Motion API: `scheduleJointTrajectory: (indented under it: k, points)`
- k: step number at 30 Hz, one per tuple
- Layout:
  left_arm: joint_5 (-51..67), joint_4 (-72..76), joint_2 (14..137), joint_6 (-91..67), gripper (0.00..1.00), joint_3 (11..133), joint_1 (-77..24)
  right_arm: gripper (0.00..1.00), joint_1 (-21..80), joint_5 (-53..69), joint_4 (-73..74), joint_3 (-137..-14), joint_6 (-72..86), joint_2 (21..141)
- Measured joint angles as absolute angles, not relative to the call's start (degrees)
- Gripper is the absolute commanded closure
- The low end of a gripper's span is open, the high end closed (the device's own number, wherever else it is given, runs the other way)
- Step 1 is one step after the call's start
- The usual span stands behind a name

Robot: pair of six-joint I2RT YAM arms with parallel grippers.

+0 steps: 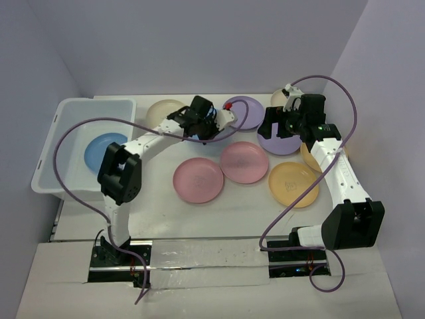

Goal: Place the plates into the plastic bin on the countertop

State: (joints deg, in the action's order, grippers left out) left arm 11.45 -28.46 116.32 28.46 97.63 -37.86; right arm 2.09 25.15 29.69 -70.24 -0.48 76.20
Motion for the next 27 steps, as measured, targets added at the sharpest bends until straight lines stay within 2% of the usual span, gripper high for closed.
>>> scheduleJointTrajectory:
  k: [7,10,14,20,27]
  points:
    - [6.2,-32.9,93.8,26.2,1.00,99.2,-33.9,0.00,2.1,26.4,29.7,-70.5,-0.4,76.2]
    - [6.0,-33.0,83.0,25.4,1.00,98.3,-25.5,0.00,2.1,26.8,29.7,-70.5,-0.3,76.2]
    - [6.2,-33.1,73.3,24.8,1.00,90.5,-10.4,0.00,2.1,27.6,29.7,-70.9,-0.3,76.3]
    - [12.4,-36.7,73.3,24.4,1.00,76.0,5.1,0.00,2.1,28.6,29.7,-72.1,-0.3,77.2]
    - [15.7,-38.3,80.0,23.7,1.00,68.5,9.0,0.00,2.1,28.6,29.9,-72.1,-0.3,77.7]
